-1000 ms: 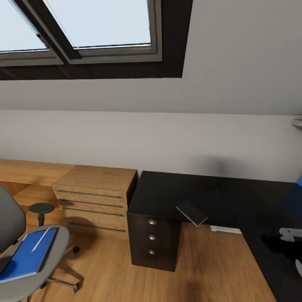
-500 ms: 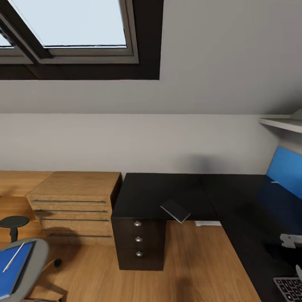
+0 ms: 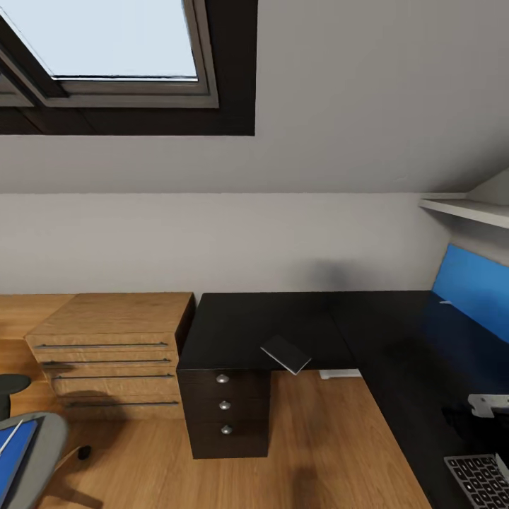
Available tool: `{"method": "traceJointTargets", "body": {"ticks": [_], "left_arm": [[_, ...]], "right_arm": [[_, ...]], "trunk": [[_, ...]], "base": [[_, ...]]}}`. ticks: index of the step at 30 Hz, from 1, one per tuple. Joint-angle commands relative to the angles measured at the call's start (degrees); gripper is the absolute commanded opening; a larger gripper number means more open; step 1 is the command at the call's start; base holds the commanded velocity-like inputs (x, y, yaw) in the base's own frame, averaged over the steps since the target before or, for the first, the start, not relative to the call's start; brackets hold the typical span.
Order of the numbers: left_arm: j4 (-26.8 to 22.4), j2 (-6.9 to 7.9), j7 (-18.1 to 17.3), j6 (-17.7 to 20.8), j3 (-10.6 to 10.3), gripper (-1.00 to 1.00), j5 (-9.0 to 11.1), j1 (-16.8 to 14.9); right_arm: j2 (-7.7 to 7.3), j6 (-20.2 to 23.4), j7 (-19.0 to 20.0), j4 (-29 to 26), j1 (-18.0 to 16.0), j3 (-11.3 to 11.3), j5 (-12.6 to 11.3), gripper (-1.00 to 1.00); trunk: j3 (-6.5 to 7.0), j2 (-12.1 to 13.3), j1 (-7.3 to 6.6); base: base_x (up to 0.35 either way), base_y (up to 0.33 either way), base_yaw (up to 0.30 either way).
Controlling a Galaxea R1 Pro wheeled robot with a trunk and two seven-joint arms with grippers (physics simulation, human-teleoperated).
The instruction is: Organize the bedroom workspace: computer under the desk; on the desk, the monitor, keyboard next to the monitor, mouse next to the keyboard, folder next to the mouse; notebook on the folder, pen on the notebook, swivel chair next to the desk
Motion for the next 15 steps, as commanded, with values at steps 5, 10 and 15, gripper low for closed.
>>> {"method": "traceJointTargets", "body": {"ticks": [5, 10, 15], "left_arm": [[-0.06, 0.04, 0.34, -0.89, -0.27, 1.00, 0.59, -0.01], [-0.06, 0.04, 0.33, -1.62, -0.27, 1.00, 0.53, -0.01], [-0.06, 0.04, 0.33, -1.64, -0.27, 1.00, 0.52, -0.01]], "right_arm": [[0.01, -2.28, 0.05, 5.12, -0.10, 2.04, 0.52, -1.00], [0.10, -7.81, -0.08, 13.50, -2.86, 2.35, 3.14, -1.00], [0.10, -12.03, -0.09, 22.33, -7.91, 2.38, 4.88, -1.00]], "trunk": [[-0.08, -0.08, 0.02], [-0.08, -0.08, 0.02], [-0.08, -0.08, 0.02]], "base": [[0.000, 0.000, -0.001], [0.000, 0.000, 0.000], [0.032, 0.000, 0.000]]}}
